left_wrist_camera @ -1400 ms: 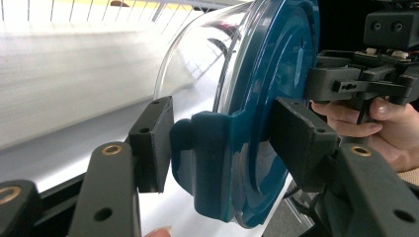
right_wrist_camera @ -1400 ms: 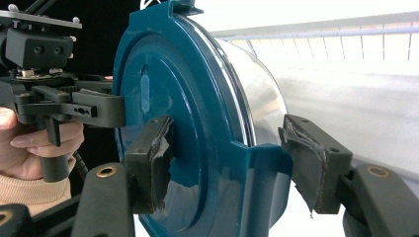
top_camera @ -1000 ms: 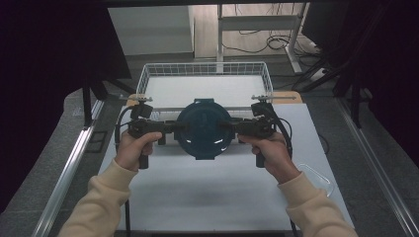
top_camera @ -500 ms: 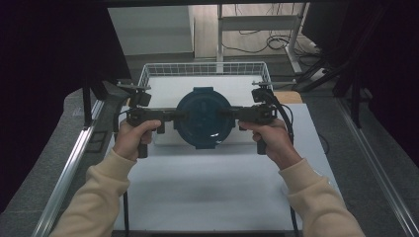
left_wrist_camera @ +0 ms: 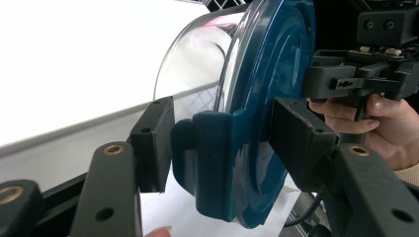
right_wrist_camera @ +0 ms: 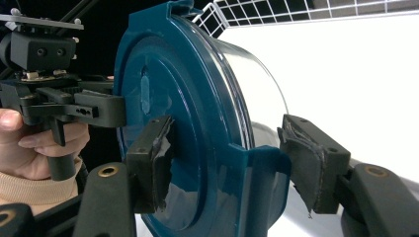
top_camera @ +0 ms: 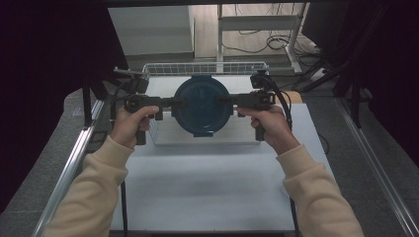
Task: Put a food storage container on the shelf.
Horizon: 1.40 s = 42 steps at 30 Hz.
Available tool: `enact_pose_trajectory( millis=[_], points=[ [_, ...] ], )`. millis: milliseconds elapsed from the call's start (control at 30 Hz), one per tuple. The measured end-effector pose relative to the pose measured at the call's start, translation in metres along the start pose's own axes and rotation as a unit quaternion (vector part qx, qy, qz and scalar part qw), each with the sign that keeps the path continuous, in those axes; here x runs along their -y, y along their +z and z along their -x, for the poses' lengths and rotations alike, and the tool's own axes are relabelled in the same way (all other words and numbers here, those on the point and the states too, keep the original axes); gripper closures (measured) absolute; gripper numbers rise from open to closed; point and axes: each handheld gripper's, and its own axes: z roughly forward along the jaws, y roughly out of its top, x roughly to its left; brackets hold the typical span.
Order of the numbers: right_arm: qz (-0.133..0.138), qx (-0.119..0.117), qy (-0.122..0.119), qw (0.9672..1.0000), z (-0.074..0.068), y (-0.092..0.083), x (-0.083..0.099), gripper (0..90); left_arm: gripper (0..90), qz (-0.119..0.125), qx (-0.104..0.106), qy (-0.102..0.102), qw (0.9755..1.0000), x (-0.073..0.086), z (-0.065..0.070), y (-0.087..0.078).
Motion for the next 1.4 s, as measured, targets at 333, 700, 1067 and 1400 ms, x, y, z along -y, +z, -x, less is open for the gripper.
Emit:
enact_pose_trajectory(
  millis=[333,700,1067,1400],
  points=[
    [0.0,0.0,-0.001,1.0,0.003,0.007,-0.019,39.0,44.4,0.006,0.003,-0.009,0.9999,-0.016,-0.008,-0.001],
    [0.0,0.009,-0.008,0.9999,0.003,0.007,-0.042,39.4,44.1,0.003,0.014,-0.02,0.9997,-0.034,-0.014,0.003],
    [0.003,0.011,0.005,0.9999,0.017,0.015,-0.058,39.9,44.1,0.0,0.022,-0.036,0.9991,-0.054,-0.031,0.015],
    [-0.003,0.018,0.023,0.9996,0.035,0.028,-0.061,39.9,43.4,-0.01,0.02,-0.061,0.9979,-0.059,-0.051,0.03]
  ],
)
